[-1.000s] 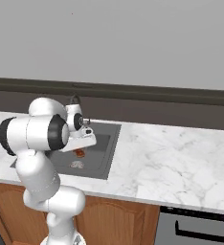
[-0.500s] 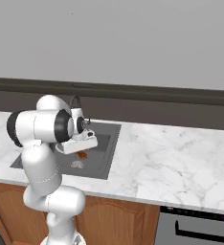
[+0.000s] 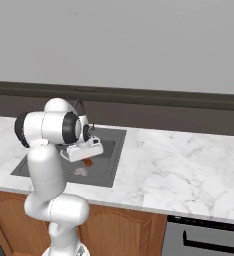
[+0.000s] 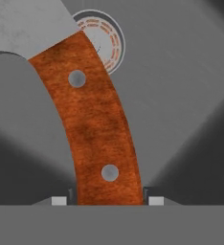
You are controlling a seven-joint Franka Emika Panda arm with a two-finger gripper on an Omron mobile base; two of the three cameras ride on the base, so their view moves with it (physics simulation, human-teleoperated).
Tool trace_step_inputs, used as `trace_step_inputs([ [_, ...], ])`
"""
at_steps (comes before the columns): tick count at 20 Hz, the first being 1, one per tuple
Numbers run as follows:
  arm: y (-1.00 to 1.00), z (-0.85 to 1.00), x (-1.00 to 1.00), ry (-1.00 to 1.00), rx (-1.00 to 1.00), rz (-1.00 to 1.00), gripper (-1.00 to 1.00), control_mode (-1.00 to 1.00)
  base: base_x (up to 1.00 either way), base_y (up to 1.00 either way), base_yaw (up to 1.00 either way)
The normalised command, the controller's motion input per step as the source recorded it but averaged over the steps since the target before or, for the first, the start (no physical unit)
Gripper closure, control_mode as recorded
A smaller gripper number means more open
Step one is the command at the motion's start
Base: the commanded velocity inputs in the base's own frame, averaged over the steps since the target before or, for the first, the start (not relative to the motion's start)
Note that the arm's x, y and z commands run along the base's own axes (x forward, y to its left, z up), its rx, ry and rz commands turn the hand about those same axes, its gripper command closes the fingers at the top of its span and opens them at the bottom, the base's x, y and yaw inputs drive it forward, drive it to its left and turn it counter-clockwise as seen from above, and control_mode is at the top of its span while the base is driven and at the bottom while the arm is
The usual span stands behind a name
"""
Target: Move the cutting board and knife to the sink. Then move spray from the cabinet to the counter.
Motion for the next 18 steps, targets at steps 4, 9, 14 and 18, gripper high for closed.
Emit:
trace_step_inputs([
  [4,0.00,-0.23,0.06,-0.07,0.00,0.00,1.00,-1.00,0.00,0.00,0.00],
  [9,0.00,-0.10,0.14,-0.08,0.00,0.00,1.00,-1.00,0.00,0.00,0.00],
  [14,0.00,-0.18,0.07,-0.05,0.00,0.00,1.00,-1.00,0.00,0.00,0.00],
  [18,0.00,-0.30,0.04,-0.01,0.00,0.00,1.00,-1.00,0.00,0.00,0.00],
])
